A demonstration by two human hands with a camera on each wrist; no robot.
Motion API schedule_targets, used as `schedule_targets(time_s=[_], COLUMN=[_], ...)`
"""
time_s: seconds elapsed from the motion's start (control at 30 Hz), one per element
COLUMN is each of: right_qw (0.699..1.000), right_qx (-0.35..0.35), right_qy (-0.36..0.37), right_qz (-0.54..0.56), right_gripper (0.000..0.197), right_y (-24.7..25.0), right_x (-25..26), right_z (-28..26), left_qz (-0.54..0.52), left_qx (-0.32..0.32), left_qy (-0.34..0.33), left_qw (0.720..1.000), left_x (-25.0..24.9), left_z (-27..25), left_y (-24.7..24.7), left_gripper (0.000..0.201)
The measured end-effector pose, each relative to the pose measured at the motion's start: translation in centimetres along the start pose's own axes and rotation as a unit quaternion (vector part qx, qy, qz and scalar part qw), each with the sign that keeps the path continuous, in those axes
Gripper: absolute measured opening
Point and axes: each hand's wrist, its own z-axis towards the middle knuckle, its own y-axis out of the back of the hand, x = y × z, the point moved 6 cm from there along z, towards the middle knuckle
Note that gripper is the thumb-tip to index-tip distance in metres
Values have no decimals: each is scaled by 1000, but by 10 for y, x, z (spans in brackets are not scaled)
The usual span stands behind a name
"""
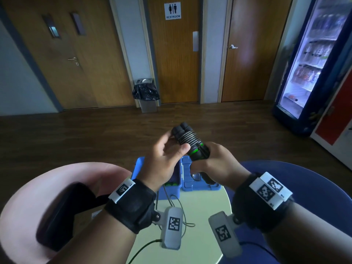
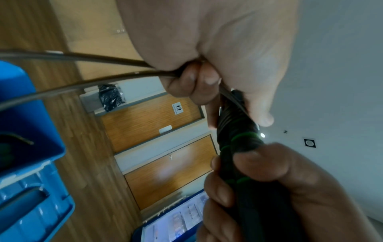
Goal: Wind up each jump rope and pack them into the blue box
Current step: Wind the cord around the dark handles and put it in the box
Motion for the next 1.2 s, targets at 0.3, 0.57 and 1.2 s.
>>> schedule_targets(time_s=[0.3, 0.57, 1.2], right_qw=[999, 971, 899], right_qx=[-27, 142, 268], right_qy=[7, 13, -53], right_qz=[-35, 191, 342], right_gripper=[37, 24, 41], right_y=[3, -21, -43], right_x=[0, 17, 7], right_z=[0, -10, -20], left_qz=[69, -119, -149], left_qx=[61, 87, -11], left_qy=[-18, 14, 20], left_qw=[996, 989, 989], left_x=[-6, -2, -16], left_z=[7, 3, -1], left_y=[13, 12, -8], left_gripper=[38, 85, 67])
